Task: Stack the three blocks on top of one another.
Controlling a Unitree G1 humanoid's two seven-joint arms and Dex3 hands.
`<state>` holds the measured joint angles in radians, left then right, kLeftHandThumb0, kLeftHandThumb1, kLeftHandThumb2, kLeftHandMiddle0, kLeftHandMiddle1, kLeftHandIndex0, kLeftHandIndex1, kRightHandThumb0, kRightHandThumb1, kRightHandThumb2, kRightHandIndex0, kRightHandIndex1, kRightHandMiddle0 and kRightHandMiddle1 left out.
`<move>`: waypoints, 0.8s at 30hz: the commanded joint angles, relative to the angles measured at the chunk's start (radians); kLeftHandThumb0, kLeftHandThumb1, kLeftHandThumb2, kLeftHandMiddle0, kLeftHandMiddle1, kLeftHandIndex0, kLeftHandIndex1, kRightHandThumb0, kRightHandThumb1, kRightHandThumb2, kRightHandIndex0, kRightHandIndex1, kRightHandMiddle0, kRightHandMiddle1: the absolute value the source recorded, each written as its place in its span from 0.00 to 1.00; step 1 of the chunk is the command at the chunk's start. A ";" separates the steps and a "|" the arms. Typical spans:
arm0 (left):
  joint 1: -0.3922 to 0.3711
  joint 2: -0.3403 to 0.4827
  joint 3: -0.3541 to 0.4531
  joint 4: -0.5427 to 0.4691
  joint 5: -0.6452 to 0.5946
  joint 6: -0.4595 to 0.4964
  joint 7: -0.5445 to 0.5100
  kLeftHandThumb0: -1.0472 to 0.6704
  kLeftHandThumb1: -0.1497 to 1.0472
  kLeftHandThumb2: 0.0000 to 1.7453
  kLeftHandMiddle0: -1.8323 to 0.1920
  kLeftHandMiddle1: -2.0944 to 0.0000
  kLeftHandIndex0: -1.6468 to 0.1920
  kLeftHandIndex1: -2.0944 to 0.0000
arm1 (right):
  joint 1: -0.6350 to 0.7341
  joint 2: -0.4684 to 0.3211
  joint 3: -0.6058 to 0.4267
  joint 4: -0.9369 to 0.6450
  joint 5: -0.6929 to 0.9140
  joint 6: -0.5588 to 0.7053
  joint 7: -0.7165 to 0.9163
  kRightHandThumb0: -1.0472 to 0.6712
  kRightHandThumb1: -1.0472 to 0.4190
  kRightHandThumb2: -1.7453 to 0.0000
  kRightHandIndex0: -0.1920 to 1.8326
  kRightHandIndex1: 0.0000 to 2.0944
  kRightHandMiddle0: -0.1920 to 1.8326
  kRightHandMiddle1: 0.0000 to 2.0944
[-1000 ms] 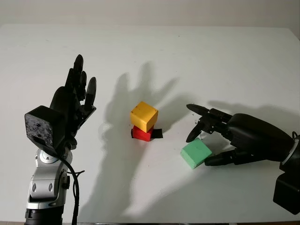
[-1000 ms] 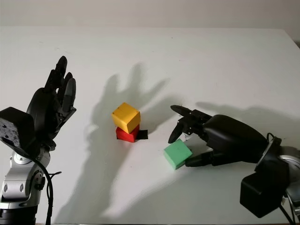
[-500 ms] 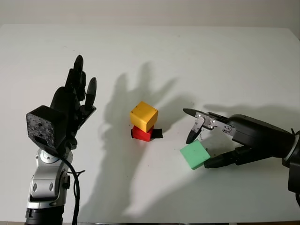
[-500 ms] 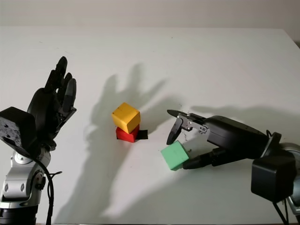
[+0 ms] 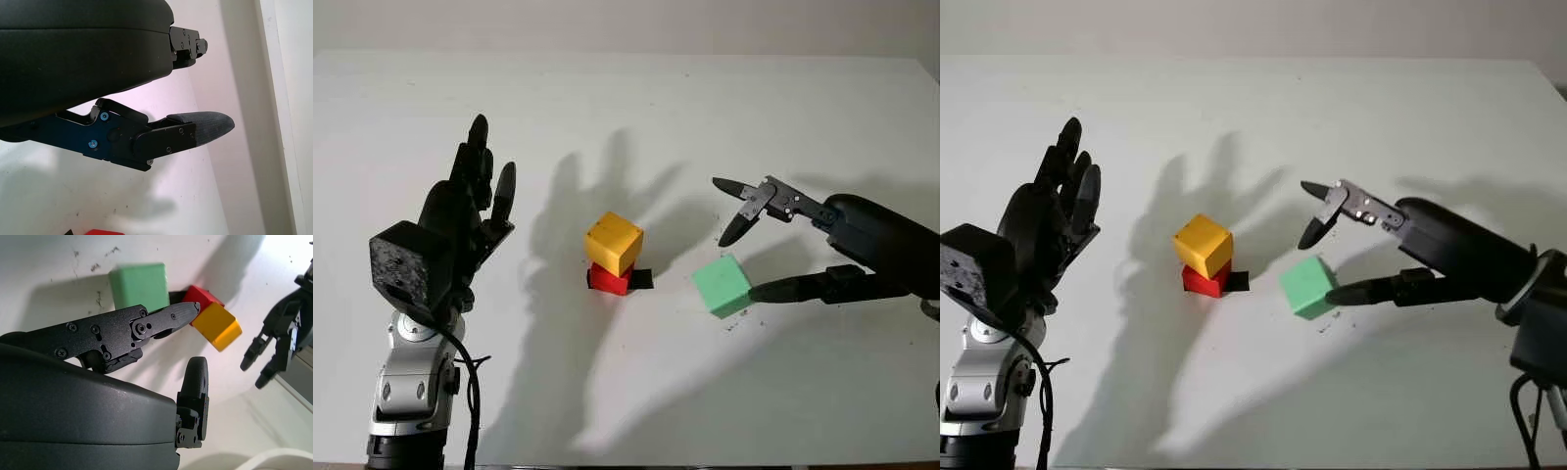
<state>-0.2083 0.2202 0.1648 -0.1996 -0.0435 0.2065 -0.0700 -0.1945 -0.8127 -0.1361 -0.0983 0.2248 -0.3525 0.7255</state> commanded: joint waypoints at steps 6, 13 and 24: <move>0.007 0.003 0.005 -0.002 -0.008 -0.006 -0.004 0.23 1.00 0.33 0.94 0.98 0.93 0.98 | -0.183 0.035 -0.022 0.073 0.099 0.098 0.025 0.40 0.00 0.96 0.18 0.03 0.15 0.61; 0.008 -0.003 0.003 -0.005 -0.008 -0.008 0.002 0.24 1.00 0.34 0.94 0.97 0.93 0.97 | -0.369 0.071 0.016 0.139 0.066 0.177 0.041 0.41 0.02 0.97 0.20 0.03 0.24 0.55; 0.025 0.002 0.013 -0.017 -0.015 -0.015 -0.003 0.24 1.00 0.35 0.94 0.97 0.93 0.97 | -0.285 -0.084 0.075 -0.046 -0.228 0.148 0.109 0.23 0.10 0.97 0.09 0.01 0.23 0.12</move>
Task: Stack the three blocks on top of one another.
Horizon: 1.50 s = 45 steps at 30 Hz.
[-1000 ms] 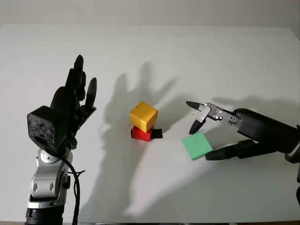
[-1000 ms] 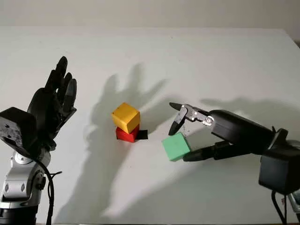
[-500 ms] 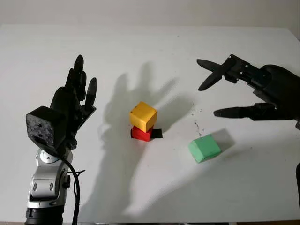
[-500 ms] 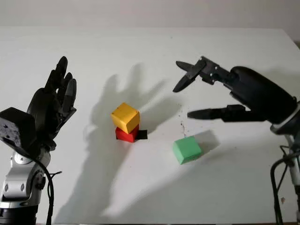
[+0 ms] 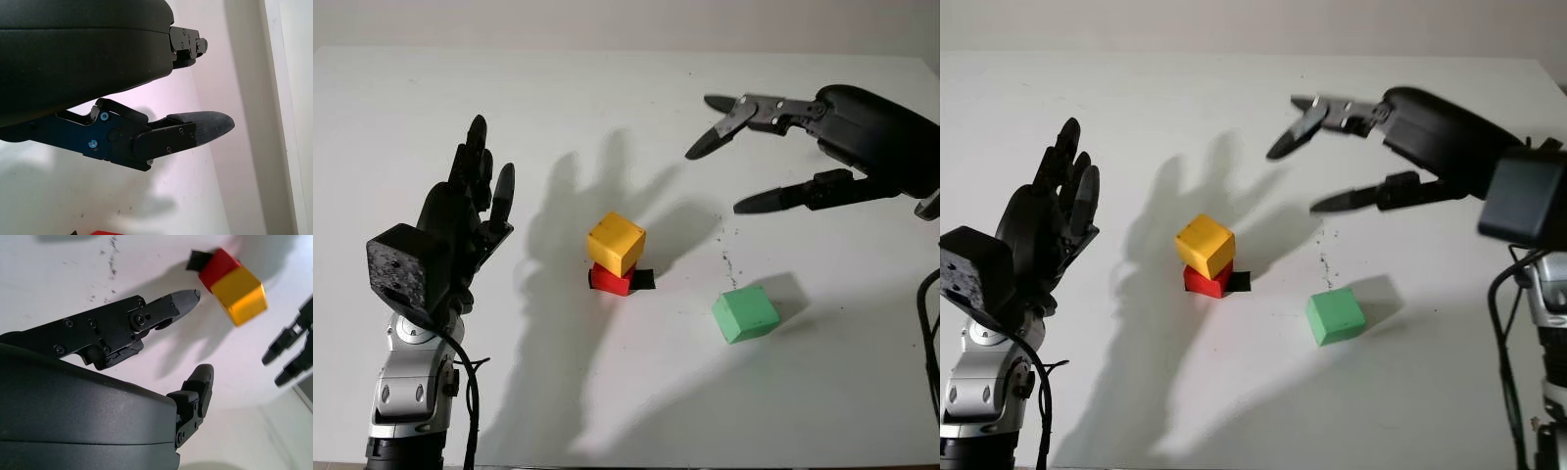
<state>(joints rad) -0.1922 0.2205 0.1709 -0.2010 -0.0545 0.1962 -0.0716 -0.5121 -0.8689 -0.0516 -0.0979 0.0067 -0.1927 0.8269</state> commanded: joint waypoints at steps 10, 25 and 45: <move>0.007 0.007 0.002 -0.014 0.003 -0.006 -0.003 0.24 1.00 0.35 0.94 0.97 0.92 0.97 | 0.347 -0.103 -0.138 -0.338 -0.098 0.012 0.015 0.18 0.09 0.97 0.03 0.01 0.18 0.04; -0.002 0.004 0.006 -0.013 -0.016 0.014 -0.012 0.24 1.00 0.34 0.94 0.97 0.94 0.98 | 0.632 0.024 -0.191 -0.449 -0.413 -0.081 -0.211 0.19 0.07 0.96 0.02 0.01 0.14 0.03; 0.003 0.011 0.008 -0.023 -0.006 0.010 -0.019 0.24 1.00 0.34 0.94 0.97 0.94 0.98 | 0.573 0.084 -0.053 -0.198 -0.631 -0.199 -0.490 0.25 0.05 0.97 0.06 0.03 0.22 0.05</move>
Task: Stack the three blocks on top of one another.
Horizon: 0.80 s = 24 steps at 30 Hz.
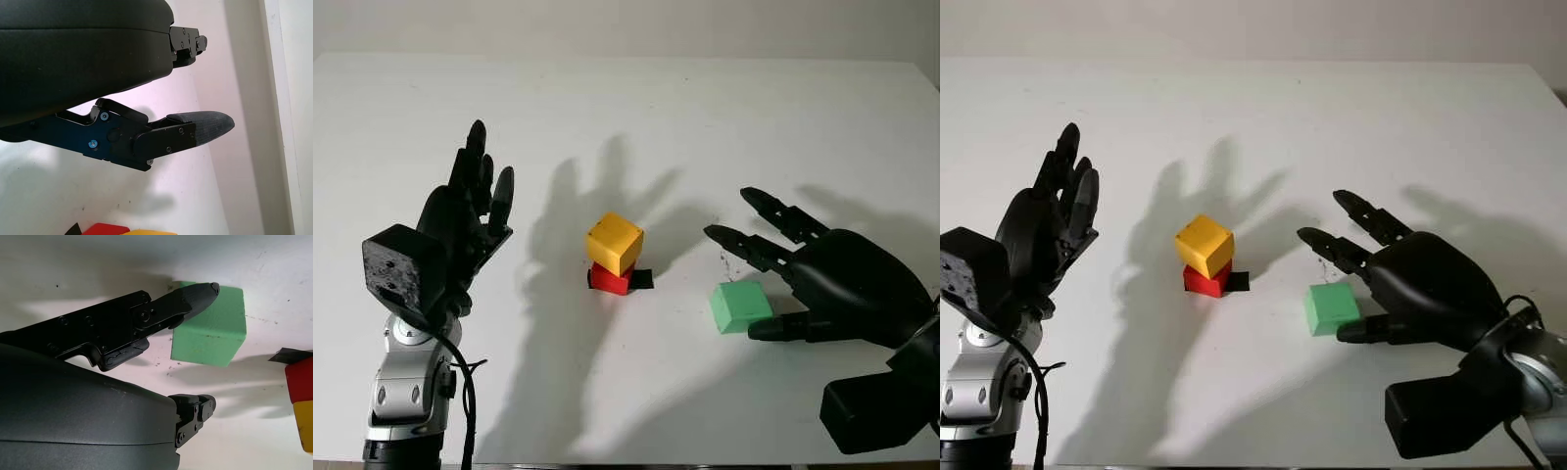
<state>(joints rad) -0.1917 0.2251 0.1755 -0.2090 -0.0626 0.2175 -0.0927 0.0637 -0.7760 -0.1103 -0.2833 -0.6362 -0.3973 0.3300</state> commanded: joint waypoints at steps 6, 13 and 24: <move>0.000 0.005 0.004 -0.014 0.001 -0.006 0.004 0.24 1.00 0.34 0.94 0.97 0.93 0.97 | 0.000 -0.031 0.004 -0.027 0.071 0.010 0.086 0.23 0.05 0.97 0.05 0.02 0.22 0.05; 0.002 0.000 0.004 -0.019 -0.002 -0.002 0.008 0.24 1.00 0.33 0.94 0.97 0.93 0.97 | 0.020 -0.027 -0.006 -0.041 0.101 0.009 0.112 0.25 0.06 0.97 0.07 0.03 0.26 0.07; 0.009 0.006 0.005 -0.025 -0.004 0.000 0.004 0.24 1.00 0.34 0.94 0.97 0.94 0.98 | 0.009 -0.015 0.009 0.011 0.077 -0.043 0.023 0.39 0.00 0.96 0.17 0.03 0.09 0.76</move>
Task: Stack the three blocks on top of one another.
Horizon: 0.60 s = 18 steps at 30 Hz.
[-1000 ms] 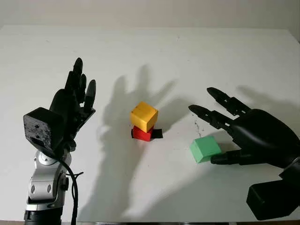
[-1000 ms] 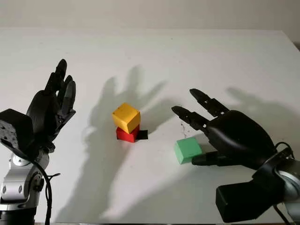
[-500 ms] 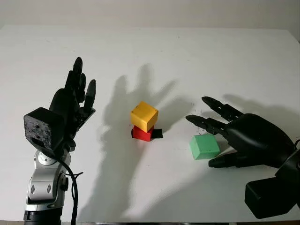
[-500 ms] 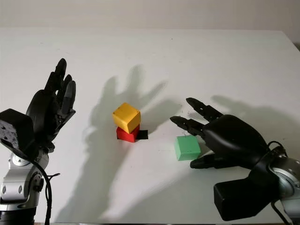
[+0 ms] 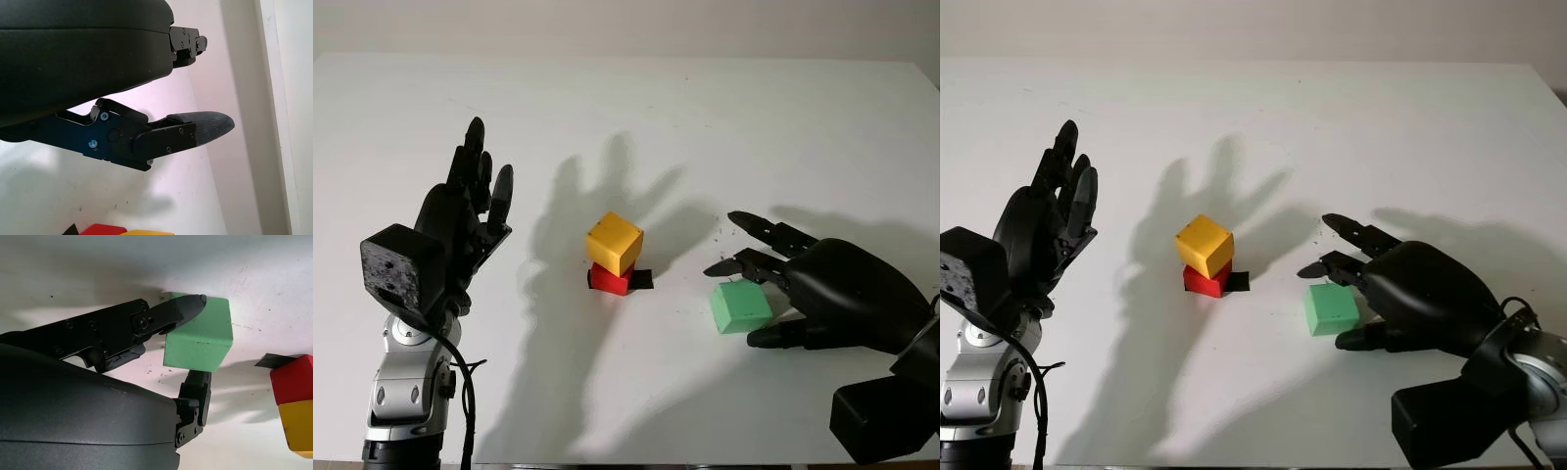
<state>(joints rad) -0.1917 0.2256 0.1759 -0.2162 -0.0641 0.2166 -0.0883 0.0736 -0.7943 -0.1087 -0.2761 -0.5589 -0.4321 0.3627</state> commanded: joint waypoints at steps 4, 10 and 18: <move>0.009 0.006 0.005 -0.018 -0.004 0.001 -0.003 0.24 1.00 0.33 0.94 0.98 0.94 0.98 | -0.007 -0.006 0.010 0.012 -0.020 -0.011 -0.017 0.41 0.00 0.95 0.17 0.03 0.07 0.78; 0.008 0.006 0.006 -0.015 -0.006 -0.004 -0.004 0.25 1.00 0.34 0.94 0.97 0.94 0.98 | -0.020 -0.015 0.014 0.026 -0.037 -0.013 -0.017 0.41 0.00 0.92 0.17 0.03 0.06 0.78; 0.003 0.003 0.003 -0.009 0.000 -0.005 0.003 0.24 1.00 0.33 0.94 0.97 0.93 0.97 | -0.067 -0.022 0.023 0.055 -0.007 -0.011 0.000 0.39 0.00 0.88 0.17 0.03 0.05 0.78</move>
<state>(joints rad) -0.1916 0.2276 0.1759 -0.2159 -0.0645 0.2175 -0.0884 0.0233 -0.8019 -0.0901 -0.2217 -0.5828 -0.4428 0.3573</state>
